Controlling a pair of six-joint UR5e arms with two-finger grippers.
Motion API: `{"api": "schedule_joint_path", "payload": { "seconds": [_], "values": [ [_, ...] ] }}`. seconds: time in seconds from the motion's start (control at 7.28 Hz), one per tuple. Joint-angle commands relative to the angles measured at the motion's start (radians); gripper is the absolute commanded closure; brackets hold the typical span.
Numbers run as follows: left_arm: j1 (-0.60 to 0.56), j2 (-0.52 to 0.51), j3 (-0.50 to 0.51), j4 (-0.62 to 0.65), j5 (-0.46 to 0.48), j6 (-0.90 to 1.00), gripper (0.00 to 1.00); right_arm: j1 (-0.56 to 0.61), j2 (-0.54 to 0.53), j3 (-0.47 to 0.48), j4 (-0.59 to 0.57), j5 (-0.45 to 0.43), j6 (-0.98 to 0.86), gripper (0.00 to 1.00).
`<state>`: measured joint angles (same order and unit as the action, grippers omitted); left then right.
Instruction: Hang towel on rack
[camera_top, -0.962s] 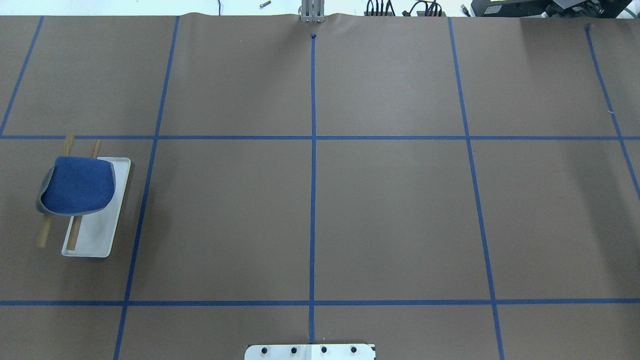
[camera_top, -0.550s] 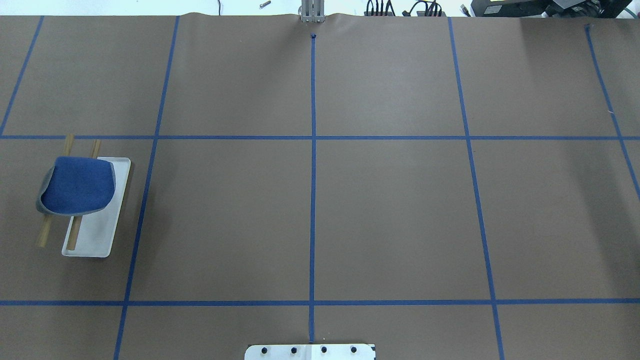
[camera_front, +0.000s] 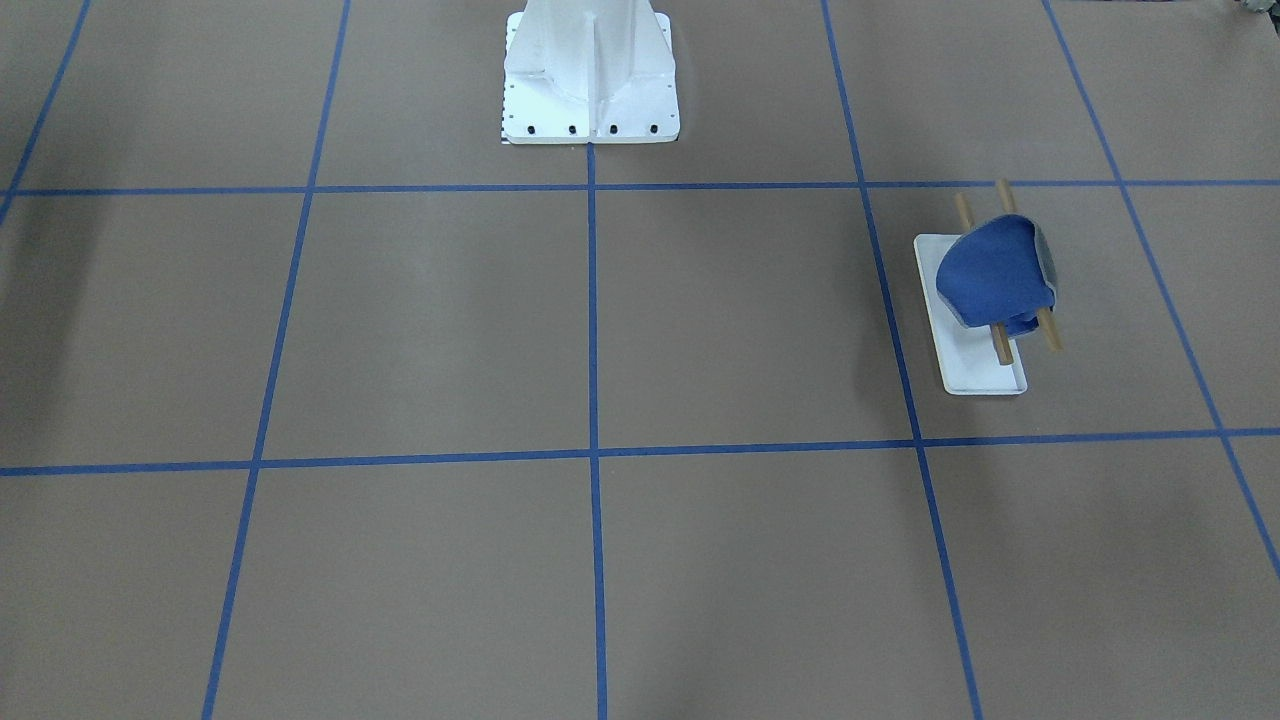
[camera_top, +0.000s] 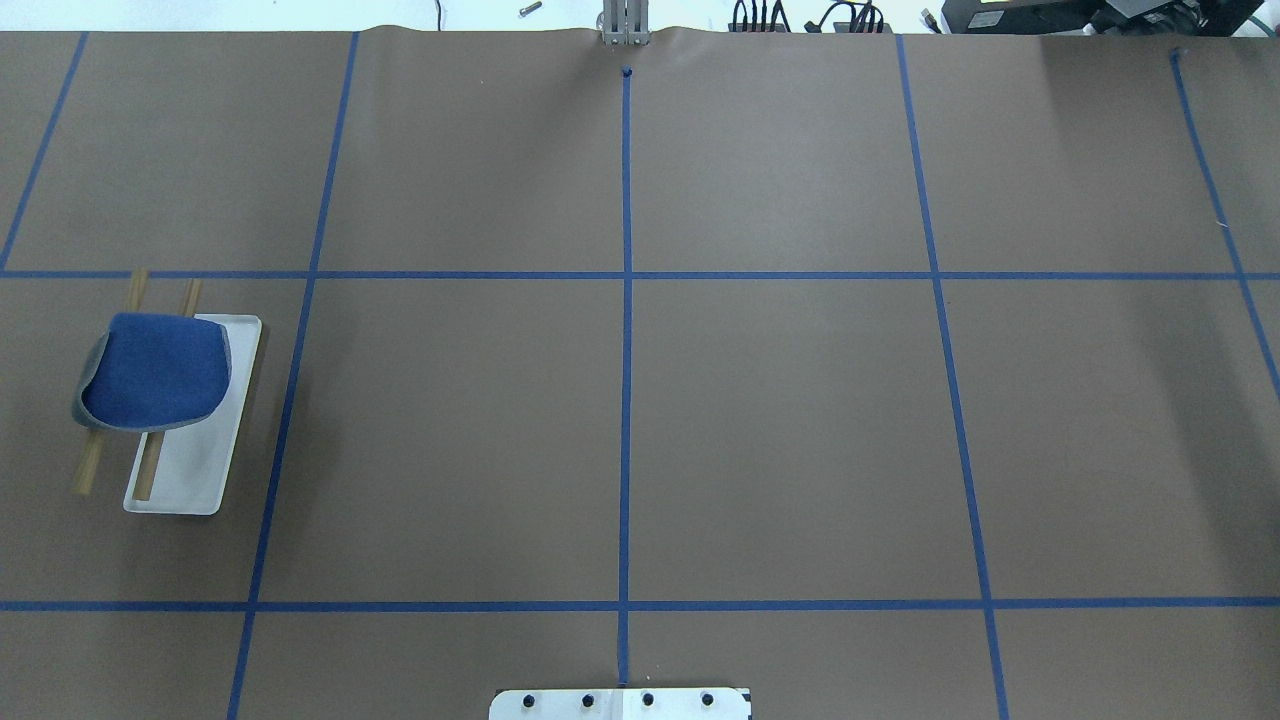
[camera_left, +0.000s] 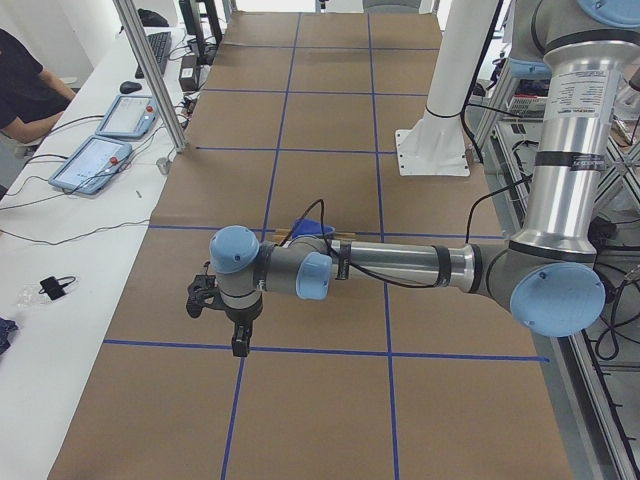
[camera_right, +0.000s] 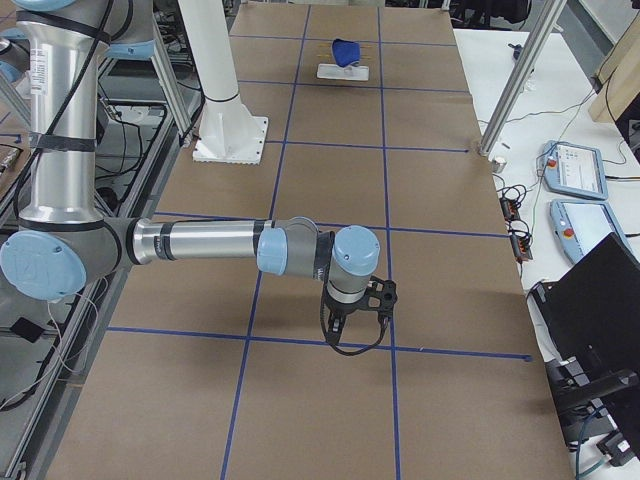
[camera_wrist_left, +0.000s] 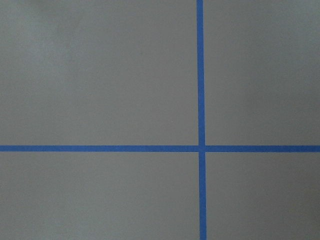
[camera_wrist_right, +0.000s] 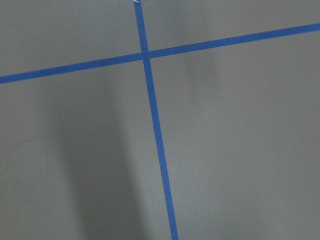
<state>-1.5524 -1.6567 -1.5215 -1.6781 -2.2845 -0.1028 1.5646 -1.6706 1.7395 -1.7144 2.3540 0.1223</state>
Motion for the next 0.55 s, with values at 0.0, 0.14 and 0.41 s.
{"api": "schedule_joint_path", "payload": {
  "seconds": [0.0,0.14,0.41],
  "values": [
    [0.0,-0.002,0.0,0.0,-0.001,0.0,0.01,0.0,0.0,0.0,0.001,0.001,0.0,0.0],
    [0.0,0.0,0.001,0.0,-0.001,0.0,0.01,0.0,0.002,0.0,-0.001,-0.001,0.0,0.0],
    [0.0,0.0,0.001,-0.002,-0.001,0.0,0.01,0.0,0.008,-0.003,-0.001,0.001,-0.001,0.0]
  ]
}}
